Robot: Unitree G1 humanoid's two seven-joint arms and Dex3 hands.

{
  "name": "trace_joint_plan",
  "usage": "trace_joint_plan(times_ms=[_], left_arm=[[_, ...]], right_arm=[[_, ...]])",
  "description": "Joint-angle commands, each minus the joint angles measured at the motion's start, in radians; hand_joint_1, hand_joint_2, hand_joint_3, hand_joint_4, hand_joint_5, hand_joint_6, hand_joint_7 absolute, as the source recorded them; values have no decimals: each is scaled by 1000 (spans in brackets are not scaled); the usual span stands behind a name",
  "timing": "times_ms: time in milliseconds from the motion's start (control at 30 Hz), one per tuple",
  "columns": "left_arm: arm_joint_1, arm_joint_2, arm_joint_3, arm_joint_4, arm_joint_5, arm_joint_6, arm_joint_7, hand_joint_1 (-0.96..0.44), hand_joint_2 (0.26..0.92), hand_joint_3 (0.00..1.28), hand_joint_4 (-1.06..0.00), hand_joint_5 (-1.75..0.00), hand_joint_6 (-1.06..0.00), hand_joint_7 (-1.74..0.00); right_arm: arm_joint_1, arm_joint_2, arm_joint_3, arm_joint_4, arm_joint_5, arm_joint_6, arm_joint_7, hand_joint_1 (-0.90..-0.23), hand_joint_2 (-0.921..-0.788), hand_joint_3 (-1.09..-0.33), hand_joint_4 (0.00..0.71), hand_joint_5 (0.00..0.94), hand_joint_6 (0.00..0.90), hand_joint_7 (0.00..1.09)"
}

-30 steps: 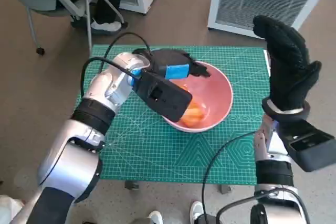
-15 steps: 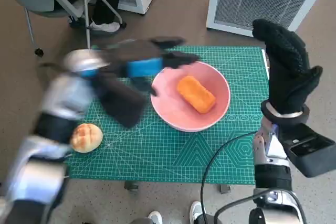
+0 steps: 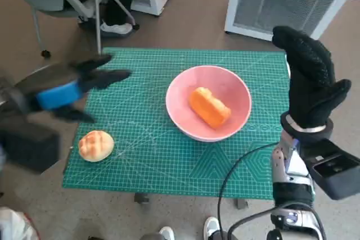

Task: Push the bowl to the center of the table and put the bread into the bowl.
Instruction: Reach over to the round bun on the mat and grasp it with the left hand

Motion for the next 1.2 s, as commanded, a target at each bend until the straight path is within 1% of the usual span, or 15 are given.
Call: trace_joint_plan(times_ms=[33, 167, 367, 600, 767, 900, 967, 1067, 1200], left_arm=[[128, 38, 59, -48, -10, -1, 22, -180, 806, 0, -145, -20, -323, -38], [211, 48, 91, -73, -2, 21, 38, -177, 806, 0, -157, -15, -330, -33], [277, 41, 90, -95, 11, 70, 51, -166, 805, 0, -169, -9, -337, -24], [276, 11, 27, -69, 33, 138, 58, -153, 806, 1, -176, -5, -336, -14], [248, -22, -39, -13, 65, 151, 65, -157, 811, 2, -201, -11, -339, -11], [209, -59, -100, 66, 96, 134, 79, -172, 815, 3, -236, -20, -358, -18], [188, -79, -129, 117, 118, 109, 99, -175, 816, 3, -258, -25, -375, -24], [157, -111, -174, 204, 170, 53, 155, -166, 821, 4, -322, -27, -422, -37], [122, -147, -224, 326, 242, -35, 255, -142, 856, 12, -464, -44, -526, -71]], right_arm=[[20, 2, 0, -3, 20, 9, 15, -582, -921, -862, -1, 471, -1, 715], [12, 3, 1, 4, 25, 9, 25, -584, -921, -861, -1, 474, -1, 715], [1, 6, 6, 13, 36, 18, 45, -575, -921, -870, -1, 478, -1, 720], [-2, 7, 14, 6, 31, 33, 51, -567, -921, -885, -1, 476, -1, 724], [-5, -1, 16, 7, 26, 40, 53, -573, -921, -894, -1, 476, -1, 726], [-8, -11, 15, 9, 19, 43, 54, -576, -921, -895, -1, 477, -1, 709], [-9, -15, 15, 9, 18, 46, 55, -575, -921, -897, -1, 477, -1, 702], [-9, -19, 16, 5, 18, 50, 54, -574, -921, -900, -1, 476, -1, 697], [-6, -20, 18, -5, 24, 59, 53, -573, -921, -903, -1, 478, -1, 698]])
